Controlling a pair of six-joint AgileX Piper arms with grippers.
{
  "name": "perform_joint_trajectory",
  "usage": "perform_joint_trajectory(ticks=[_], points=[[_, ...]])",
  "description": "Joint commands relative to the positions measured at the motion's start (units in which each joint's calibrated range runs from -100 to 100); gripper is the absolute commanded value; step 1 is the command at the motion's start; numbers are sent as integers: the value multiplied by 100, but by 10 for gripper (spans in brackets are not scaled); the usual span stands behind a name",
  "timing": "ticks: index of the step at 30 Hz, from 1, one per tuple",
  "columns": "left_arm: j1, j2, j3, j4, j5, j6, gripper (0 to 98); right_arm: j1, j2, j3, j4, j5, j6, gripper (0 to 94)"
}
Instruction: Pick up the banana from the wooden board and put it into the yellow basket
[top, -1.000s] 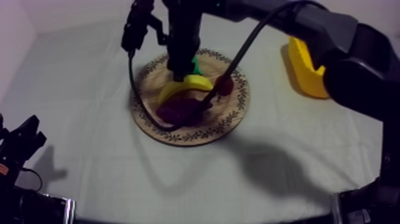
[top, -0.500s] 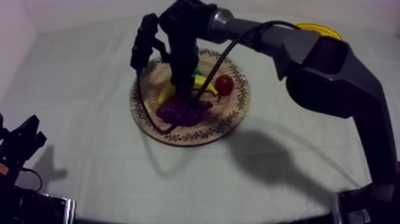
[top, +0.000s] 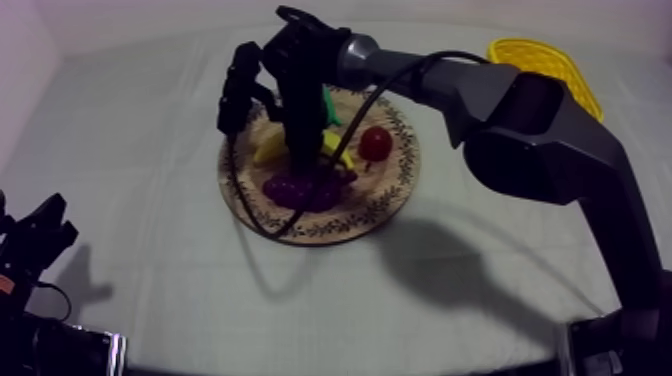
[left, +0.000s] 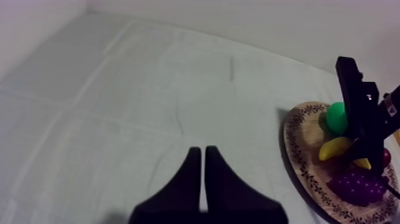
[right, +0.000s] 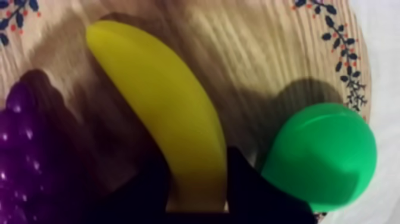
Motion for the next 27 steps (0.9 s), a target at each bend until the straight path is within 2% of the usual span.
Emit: perform_joint_trajectory(ticks=[1,14,21,27], points=[[-1,0,-4,0,1,0,0,-6,-84,-8,-9,32,-16,121],[-1,0,-4,0,1,0,0,180,-1924,520,46,275,-1,106],[-1,0,-4,0,1,0,0,604,-3303,1119,228,7,-231,107],[-1,0,-4,0,1,0,0,1116,-4313,1647,241,-100,-467,105]])
